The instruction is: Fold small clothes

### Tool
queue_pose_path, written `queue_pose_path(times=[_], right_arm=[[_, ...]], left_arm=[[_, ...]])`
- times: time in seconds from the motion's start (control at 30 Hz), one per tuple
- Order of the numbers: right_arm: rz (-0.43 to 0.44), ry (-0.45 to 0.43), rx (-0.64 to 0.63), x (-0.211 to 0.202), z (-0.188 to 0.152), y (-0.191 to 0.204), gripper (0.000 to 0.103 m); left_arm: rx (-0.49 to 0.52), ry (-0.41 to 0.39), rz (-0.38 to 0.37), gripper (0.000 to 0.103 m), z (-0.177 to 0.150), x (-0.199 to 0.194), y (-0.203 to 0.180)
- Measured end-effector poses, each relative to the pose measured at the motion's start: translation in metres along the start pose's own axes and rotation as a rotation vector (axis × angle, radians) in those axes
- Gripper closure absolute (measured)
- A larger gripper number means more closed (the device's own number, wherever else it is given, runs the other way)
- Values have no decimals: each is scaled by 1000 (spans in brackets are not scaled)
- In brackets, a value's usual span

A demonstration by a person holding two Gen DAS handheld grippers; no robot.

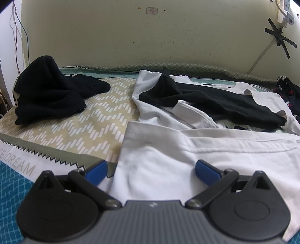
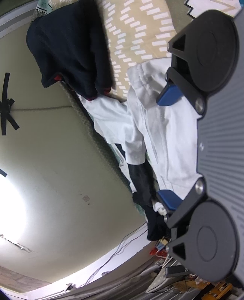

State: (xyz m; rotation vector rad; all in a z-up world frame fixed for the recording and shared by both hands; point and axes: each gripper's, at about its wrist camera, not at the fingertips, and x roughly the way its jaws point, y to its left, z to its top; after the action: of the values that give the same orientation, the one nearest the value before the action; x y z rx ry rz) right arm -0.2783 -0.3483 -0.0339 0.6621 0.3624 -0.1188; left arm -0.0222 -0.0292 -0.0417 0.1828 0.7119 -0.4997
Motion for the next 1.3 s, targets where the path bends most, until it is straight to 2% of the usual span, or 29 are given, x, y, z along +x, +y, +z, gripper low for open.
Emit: queue_pose_path(times=[0.33, 0.77, 0.87, 0.93, 1.0, 1.07, 1.13, 1.23, 1.3], right_arm=[[-47, 11, -46, 0, -2, 9, 14], [-62, 9, -49, -2, -2, 10, 17], [-78, 9, -53, -2, -2, 12, 22], [-94, 10, -41, -6, 1, 11, 33], [-64, -3, -35, -18, 15, 12, 35], [-40, -47, -77, -32, 40, 17, 35], [-39, -59, -135, -34, 72, 25, 35], [-62, -29, -218, -10, 118, 39, 37], [-72, 16, -285, 21, 143, 45, 38]], left_arm=[[-1, 0, 0, 0, 0, 0, 0], [-2, 0, -1, 0, 0, -1, 1], [-21, -3, -56, 0, 1, -6, 8], [-53, 5, -138, 0, 7, -17, 20], [-55, -47, -169, 0, 21, -39, 32], [-40, -122, -152, 0, 47, -60, 40], [-23, -155, -143, 0, 77, -67, 42], [13, -145, -116, 0, 127, -47, 32], [44, -111, -95, 0, 158, -15, 18]])
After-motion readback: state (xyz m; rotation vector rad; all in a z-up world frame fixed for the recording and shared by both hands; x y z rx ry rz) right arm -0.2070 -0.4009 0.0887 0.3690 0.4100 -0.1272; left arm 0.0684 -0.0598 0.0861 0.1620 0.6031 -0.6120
